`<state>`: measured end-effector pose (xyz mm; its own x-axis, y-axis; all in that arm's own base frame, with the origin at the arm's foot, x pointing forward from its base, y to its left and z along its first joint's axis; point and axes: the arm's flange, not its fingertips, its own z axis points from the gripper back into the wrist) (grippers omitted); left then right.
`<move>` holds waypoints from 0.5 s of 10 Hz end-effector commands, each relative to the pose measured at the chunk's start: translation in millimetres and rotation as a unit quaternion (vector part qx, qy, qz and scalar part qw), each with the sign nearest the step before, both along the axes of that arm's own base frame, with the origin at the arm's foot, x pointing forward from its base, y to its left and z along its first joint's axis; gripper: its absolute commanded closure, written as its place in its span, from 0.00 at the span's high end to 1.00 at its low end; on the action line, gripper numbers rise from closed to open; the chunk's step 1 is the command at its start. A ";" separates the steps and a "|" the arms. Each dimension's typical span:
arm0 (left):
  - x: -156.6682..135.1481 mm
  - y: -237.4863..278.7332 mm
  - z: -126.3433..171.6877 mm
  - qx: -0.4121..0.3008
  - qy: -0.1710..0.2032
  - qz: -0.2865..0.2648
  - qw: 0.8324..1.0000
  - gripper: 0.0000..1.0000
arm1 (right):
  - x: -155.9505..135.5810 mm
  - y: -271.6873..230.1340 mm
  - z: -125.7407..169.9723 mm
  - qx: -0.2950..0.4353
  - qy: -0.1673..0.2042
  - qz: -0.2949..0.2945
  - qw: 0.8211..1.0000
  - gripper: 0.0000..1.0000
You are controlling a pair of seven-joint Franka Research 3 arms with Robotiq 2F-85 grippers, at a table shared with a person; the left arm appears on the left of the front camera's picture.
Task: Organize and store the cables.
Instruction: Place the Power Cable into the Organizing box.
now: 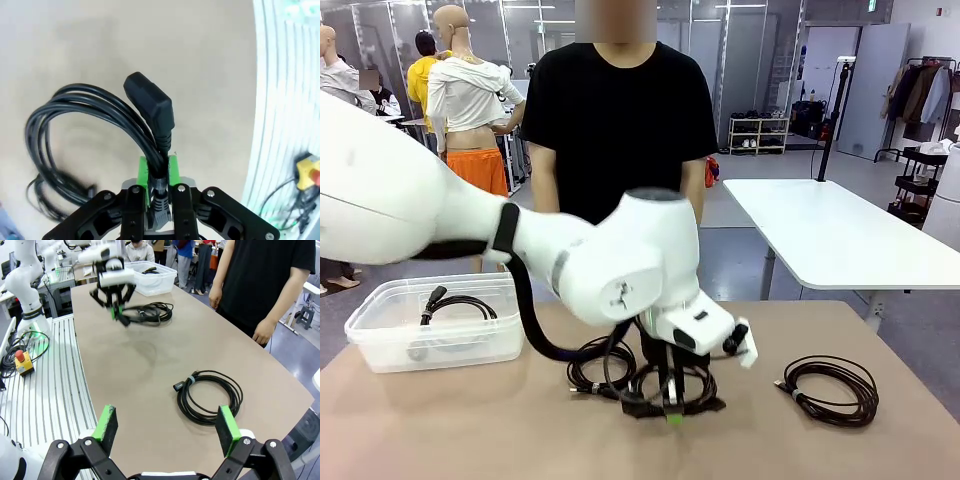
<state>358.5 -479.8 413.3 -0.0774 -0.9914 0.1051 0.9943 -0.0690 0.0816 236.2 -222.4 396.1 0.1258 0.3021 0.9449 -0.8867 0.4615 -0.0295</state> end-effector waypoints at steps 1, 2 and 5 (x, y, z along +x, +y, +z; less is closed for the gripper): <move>-16.9 35.9 62.3 0.004 -0.044 -0.020 0.999 0.00 | 0.0 0.5 1.3 0.002 -0.010 0.001 1.000 1.00; -18.0 42.8 80.4 0.011 -0.055 -0.030 0.998 0.00 | 0.0 0.5 1.3 0.002 -0.010 0.001 1.000 1.00; -17.5 33.7 95.3 0.007 -0.065 -0.019 0.998 0.00 | 0.0 0.5 1.3 0.002 -0.010 0.001 1.000 1.00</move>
<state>341.6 -440.7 516.9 -0.1364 -0.9879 0.0735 0.9686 -0.1175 0.2191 236.3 -222.3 396.1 0.1260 0.3024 0.9448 -0.8868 0.4612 -0.0293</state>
